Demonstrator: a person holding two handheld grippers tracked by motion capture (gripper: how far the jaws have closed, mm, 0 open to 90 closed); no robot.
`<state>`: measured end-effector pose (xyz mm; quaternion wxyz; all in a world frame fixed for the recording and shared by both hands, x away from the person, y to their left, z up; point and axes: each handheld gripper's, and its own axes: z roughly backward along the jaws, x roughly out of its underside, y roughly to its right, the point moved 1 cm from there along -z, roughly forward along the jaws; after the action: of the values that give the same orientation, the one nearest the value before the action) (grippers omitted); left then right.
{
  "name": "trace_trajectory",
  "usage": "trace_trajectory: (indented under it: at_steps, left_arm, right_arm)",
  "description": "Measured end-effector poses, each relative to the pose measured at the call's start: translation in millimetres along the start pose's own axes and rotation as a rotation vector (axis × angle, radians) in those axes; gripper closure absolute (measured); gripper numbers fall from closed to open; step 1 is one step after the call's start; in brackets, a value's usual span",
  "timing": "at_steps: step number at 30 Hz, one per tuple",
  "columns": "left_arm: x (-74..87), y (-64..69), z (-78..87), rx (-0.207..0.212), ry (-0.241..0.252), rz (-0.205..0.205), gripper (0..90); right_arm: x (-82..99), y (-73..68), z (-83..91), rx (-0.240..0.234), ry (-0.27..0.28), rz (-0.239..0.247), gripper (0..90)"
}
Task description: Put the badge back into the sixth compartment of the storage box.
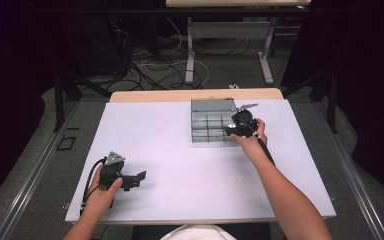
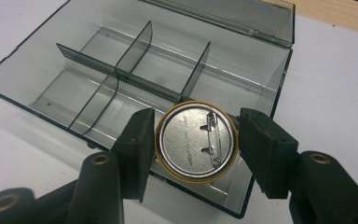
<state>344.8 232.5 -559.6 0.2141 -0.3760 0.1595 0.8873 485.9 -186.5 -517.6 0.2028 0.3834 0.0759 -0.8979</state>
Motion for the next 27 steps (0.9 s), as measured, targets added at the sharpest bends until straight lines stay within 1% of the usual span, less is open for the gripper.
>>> trace_trajectory:
  at_steps: [1, 4, 5, 7, 10, 14, 17, 19, 21, 24, 25, 27]
  left_arm:
    - [0.0, 0.0, 0.0, 0.0, -0.001, 0.001, 1.7]
    - [0.1, 0.0, 0.0, 0.0, -0.002, 0.002, 1.7]
    - [0.2, 0.4, -0.2, 0.001, -0.001, 0.009, 1.7]
    - [0.2, 0.4, -0.5, 0.001, 0.001, 0.007, 1.7]
    - [0.1, 0.4, -0.4, 0.002, 0.0, 0.006, 1.7]
    - [0.2, 0.4, -0.5, 0.002, 0.0, 0.007, 1.7]
    - [0.1, 0.4, -0.5, 0.003, 0.0, 0.006, 1.7]
    - [0.0, 0.0, -0.2, 0.001, -0.001, -0.002, 1.7]
    - [0.2, 0.4, -0.3, 0.003, 0.0, 0.006, 1.7]
    - [0.2, 0.4, -0.1, 0.003, -0.002, 0.007, 1.7]
    - [0.0, -0.1, -0.1, 0.002, -0.002, -0.002, 1.7]
    - [0.2, 0.3, -0.4, 0.003, 0.0, 0.005, 1.7]
  right_arm:
    - [0.1, 0.6, -0.9, 0.001, -0.001, 0.005, 46.5]
    - [0.7, -0.1, -3.3, 0.005, -0.011, -0.006, 46.5]
    - [1.0, -0.3, -3.9, 0.005, -0.019, -0.009, 46.5]
    - [1.2, 0.1, -5.5, 0.012, -0.018, -0.008, 46.5]
    - [1.5, 0.7, -7.3, 0.008, -0.022, -0.023, 46.5]
    - [2.8, 2.4, -9.6, 0.015, -0.033, -0.013, 46.5]
    - [3.1, 1.8, -11.1, 0.014, -0.035, -0.027, 46.5]
    - [3.2, 1.8, -12.7, 0.015, -0.033, -0.02, 46.5]
    - [3.4, 1.9, -12.8, 0.021, -0.037, -0.009, 46.5]
    - [3.7, 1.4, -13.9, 0.017, -0.039, -0.01, 46.5]
    - [3.8, 1.1, -14.5, 0.01, -0.041, -0.014, 46.4]
    - [4.0, 0.9, -14.9, 0.008, -0.041, -0.017, 46.5]
